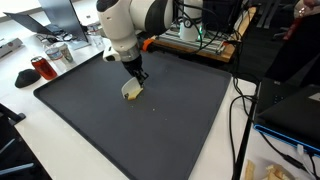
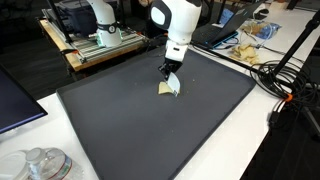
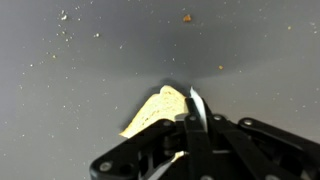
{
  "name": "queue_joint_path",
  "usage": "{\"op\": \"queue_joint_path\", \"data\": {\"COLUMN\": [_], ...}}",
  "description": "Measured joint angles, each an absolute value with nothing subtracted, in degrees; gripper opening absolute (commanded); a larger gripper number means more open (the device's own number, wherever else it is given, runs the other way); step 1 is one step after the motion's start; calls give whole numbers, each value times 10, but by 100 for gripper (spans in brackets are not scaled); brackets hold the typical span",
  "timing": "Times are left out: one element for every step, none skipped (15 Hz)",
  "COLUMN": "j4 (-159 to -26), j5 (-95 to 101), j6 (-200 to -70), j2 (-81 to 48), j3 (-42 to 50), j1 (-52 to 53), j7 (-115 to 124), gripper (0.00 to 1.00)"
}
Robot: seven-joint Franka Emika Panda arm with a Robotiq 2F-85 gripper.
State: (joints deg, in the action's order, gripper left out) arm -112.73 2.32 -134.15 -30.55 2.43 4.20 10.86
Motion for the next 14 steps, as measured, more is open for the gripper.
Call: {"op": "queue_joint_path", "data": {"j4": [-1128,-1130,-1132,-1135,-1140,-1144,-1150,-1156,-1161,-1167,-1173,-1179,-1184,-1189], "j5": [22,20,18,17,17,17,17,17,17,17,17,17,17,18], "j6": [-1341,-1342,-1344,-1346,-1346,-1345,-1345,-1345,-1345,-1345,-1345,-1345,-1345,-1344], "j2": [-305,-304,-302,-300,-296,-293,-288,-280,-271,-261,-249,-236,-224,-213], "j3": [22,20,18,17,17,17,17,18,18,18,19,19,20,20], "j1": [39,36,32,30,27,25,24,23,21,20,19,19,19,20], "j7": [104,100,95,92,89,87,86,85,85,85,85,85,85,85], "gripper": [1,1,1,1,1,1,1,1,1,1,1,1,1,1]}}
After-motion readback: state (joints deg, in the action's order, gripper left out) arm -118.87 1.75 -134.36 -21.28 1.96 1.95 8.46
